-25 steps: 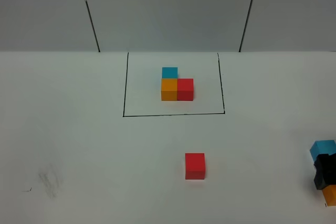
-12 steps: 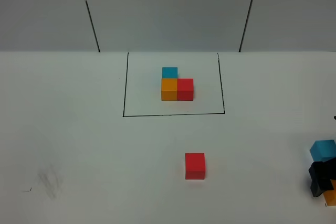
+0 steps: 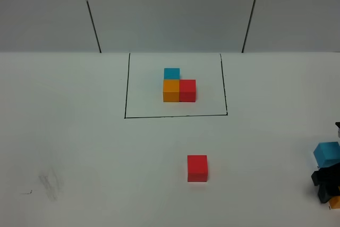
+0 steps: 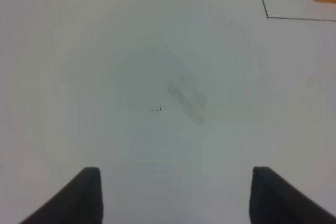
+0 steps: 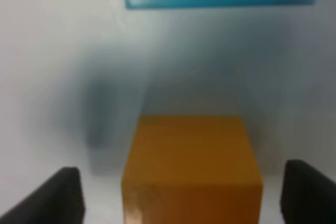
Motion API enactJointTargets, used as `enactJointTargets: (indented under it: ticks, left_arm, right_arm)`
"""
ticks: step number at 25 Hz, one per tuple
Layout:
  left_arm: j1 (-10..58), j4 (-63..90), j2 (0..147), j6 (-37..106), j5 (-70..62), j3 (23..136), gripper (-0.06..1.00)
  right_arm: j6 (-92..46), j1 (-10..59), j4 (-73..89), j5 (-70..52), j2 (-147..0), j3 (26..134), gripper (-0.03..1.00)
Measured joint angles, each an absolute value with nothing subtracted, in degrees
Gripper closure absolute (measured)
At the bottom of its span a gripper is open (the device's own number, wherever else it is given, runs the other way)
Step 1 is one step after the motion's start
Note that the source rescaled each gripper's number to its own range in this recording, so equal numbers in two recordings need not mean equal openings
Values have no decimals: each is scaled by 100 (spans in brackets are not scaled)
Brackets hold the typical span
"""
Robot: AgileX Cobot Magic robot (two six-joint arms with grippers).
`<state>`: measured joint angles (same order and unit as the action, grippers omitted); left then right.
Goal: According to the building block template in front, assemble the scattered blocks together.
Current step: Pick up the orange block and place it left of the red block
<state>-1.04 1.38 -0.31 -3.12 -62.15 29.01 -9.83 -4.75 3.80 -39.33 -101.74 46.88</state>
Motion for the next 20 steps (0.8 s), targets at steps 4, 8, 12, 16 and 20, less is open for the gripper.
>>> enactJointTargets:
  ticks: [4,8,12,16,20]
  left_arm:
    - [-104,138,-31,-312,-6215,2901,62]
    - [-104,138,-31,-312,-6215,2901,62]
    - [-104,138,-31,-312,-6215,2901,62]
    - [-104,138,-31,-312,-6215,2901,62]
    - [-104,138,-31,-312,-6215,2901,62]
  right_arm:
    - [-981,-475,375,-3933,-10174,4688,76]
    - [-981,-475,375,-3938,-10174,4688,76]
    - [-981,-475,370,-4044,-10104,4688,76]
    - [-981,-475,382,-4516,-9384,4688,76]
    - [-1154,-399,474,-5155,-8340,4688,76]
